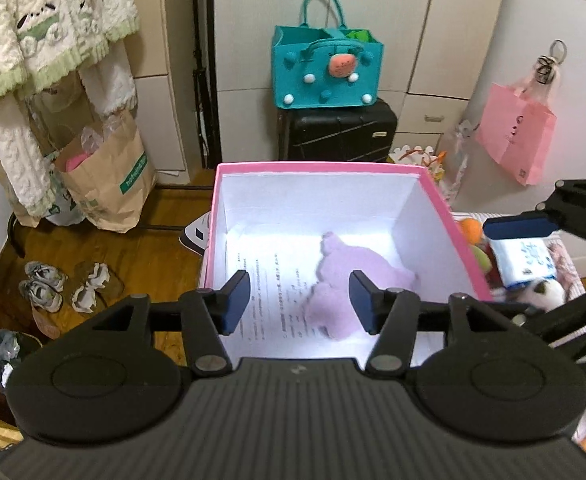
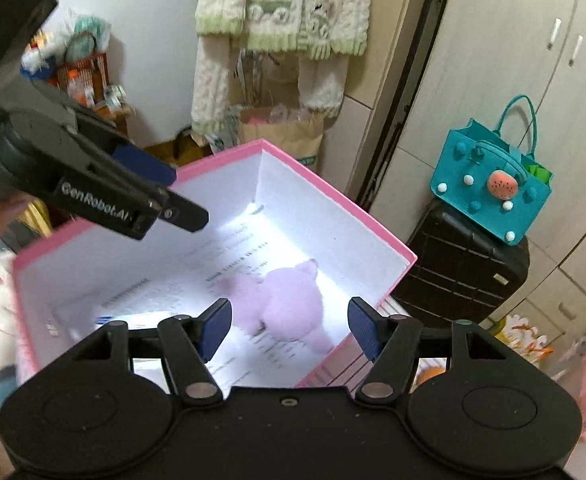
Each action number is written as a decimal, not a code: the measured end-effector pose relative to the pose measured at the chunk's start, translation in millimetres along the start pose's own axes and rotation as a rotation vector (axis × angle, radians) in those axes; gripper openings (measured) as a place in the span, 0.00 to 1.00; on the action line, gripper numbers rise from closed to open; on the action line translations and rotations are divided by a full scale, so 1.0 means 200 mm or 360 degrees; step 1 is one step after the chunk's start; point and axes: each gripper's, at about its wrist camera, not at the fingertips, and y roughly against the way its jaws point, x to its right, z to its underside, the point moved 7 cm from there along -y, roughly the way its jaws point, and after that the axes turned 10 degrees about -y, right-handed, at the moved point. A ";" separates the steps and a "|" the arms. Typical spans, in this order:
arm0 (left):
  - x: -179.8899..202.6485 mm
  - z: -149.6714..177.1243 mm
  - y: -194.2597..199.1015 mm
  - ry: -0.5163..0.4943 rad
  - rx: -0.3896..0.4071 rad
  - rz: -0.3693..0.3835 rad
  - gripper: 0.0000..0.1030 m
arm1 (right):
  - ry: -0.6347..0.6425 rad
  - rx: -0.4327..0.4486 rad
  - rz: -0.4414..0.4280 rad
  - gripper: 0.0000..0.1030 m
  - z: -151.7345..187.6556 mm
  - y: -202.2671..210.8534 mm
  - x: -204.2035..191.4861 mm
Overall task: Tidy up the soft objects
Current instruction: 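Move both tools back toward the white-and-brown plush toy, then grasp the green egg-shaped sponge with the left tool while the right tool grasps the pink floral cloth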
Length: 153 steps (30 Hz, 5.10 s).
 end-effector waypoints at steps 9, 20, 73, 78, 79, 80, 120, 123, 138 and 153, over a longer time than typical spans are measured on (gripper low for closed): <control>0.14 0.04 0.26 -0.0141 0.0039 0.0032 0.60 | -0.0015 0.0111 -0.0062 0.67 0.07 0.32 -0.07; 0.36 0.11 0.51 -0.0313 0.0040 0.0123 0.69 | 0.0086 0.0169 0.0004 0.67 0.21 0.64 -0.18; 1.20 -0.05 -0.21 -0.0836 -0.0045 0.0273 0.61 | -0.0173 0.0271 0.0278 0.79 1.05 0.45 0.87; 1.18 -0.09 -0.34 -0.0970 -0.0161 0.0234 0.60 | -0.0122 0.0242 0.0199 0.82 1.03 0.31 0.95; 1.18 -0.09 -0.37 -0.0988 -0.0191 0.0236 0.60 | -0.0101 0.0230 0.0193 0.83 1.03 0.28 0.95; 1.18 -0.09 -0.40 -0.1012 -0.0224 0.0238 0.60 | -0.0069 0.0211 0.0186 0.85 1.03 0.25 0.96; 1.12 -0.20 -0.88 -0.1051 -0.0619 0.0420 0.47 | -0.0012 0.0074 -0.0100 0.86 1.03 -0.03 1.09; 1.12 -0.20 -0.86 -0.1059 -0.0587 0.0391 0.45 | -0.0034 0.0095 -0.0092 0.78 1.04 -0.02 1.08; 1.17 -0.09 -0.67 -0.1001 -0.0501 0.0427 0.40 | -0.0179 0.0075 0.0097 0.29 1.11 0.10 0.98; 1.18 0.05 -0.28 -0.0872 -0.0304 0.0496 0.40 | -0.0307 0.0048 0.0144 0.23 1.23 0.33 0.81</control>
